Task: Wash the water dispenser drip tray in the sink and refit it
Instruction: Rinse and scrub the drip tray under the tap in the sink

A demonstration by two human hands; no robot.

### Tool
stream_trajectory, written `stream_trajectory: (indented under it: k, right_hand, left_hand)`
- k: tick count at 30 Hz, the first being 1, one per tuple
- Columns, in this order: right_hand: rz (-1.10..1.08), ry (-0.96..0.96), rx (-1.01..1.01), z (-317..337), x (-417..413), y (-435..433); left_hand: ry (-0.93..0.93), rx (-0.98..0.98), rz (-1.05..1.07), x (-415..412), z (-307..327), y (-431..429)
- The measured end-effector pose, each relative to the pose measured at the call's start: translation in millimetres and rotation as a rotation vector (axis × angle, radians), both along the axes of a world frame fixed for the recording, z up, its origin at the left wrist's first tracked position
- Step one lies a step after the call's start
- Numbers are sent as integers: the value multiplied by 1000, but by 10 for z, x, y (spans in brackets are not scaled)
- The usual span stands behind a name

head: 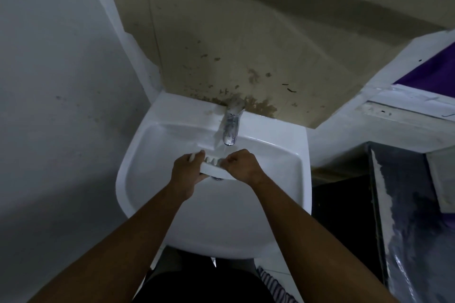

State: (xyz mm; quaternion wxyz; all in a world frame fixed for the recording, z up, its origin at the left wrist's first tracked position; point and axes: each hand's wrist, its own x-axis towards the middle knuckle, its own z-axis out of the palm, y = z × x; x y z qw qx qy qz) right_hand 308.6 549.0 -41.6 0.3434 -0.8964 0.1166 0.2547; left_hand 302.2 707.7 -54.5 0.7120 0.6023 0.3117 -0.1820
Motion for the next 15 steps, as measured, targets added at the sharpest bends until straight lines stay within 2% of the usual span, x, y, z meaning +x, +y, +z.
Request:
stream_trajectory:
  k: [3,5,9,11,13,15]
  right_hand:
    - [102,67,-83,-7,62,14]
    - [87,47,-126,-3,85,32]
    - [97,-239,-353,-11,60,111]
    - [146,-296,-447,-20,68,142]
    - [162,-294,-471,-34,81,165]
    - [114,-217,-386,-31,88,191]
  left_hand:
    - [-73,59,-54,-2,-10,-21]
    - [-78,49,-47,-3,-1,-40]
    - [-101,-3,-7,57,57,-55]
    - [-136,33,-29,111,85,-23]
    - [-149,68,-62,159,110,16]
    - [-149,61,-65,179,111,38]
